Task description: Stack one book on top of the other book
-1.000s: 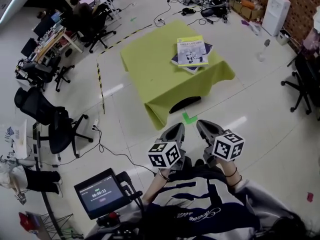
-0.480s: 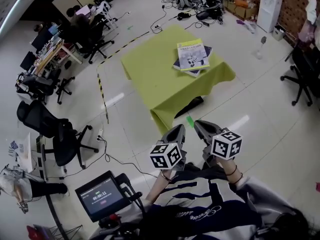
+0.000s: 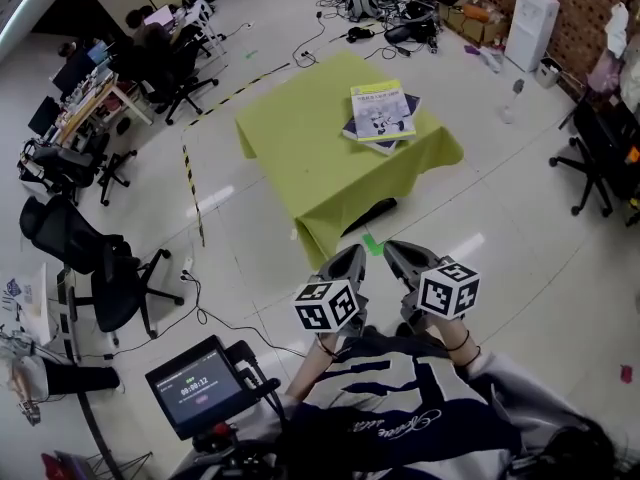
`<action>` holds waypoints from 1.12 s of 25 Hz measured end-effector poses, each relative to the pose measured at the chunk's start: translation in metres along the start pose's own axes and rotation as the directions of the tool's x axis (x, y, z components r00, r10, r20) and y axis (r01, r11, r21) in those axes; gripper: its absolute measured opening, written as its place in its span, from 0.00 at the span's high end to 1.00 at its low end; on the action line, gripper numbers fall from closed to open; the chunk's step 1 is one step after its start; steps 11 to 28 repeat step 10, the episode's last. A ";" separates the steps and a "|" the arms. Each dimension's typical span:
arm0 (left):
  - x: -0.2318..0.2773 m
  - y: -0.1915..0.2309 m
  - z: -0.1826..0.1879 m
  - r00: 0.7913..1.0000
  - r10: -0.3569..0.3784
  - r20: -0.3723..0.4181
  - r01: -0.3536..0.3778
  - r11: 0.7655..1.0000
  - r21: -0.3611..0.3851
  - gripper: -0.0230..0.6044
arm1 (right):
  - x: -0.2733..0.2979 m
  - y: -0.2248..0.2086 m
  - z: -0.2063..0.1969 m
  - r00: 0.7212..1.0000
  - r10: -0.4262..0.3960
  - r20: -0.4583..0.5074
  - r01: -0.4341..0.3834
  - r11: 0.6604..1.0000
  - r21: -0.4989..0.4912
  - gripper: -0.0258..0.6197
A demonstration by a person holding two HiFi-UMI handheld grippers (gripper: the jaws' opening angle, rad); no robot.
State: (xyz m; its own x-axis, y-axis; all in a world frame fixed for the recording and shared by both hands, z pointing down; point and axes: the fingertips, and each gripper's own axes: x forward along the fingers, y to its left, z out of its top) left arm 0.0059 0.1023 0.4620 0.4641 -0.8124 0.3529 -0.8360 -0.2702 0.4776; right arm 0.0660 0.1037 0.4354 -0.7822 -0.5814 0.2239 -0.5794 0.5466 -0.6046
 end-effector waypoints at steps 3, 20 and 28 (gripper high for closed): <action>0.001 -0.001 -0.002 1.000 -0.008 -0.001 0.008 1.000 -0.010 0.96 | -0.002 0.000 -0.001 1.000 -0.009 -0.007 0.009 1.000 -0.007 0.97; 0.010 -0.007 -0.003 1.000 -0.022 0.001 0.022 1.000 -0.017 0.96 | -0.010 -0.011 0.001 1.000 -0.029 -0.007 0.029 1.000 -0.007 0.97; 0.010 -0.007 -0.003 1.000 -0.022 0.001 0.022 1.000 -0.017 0.96 | -0.010 -0.011 0.001 1.000 -0.029 -0.007 0.029 1.000 -0.007 0.97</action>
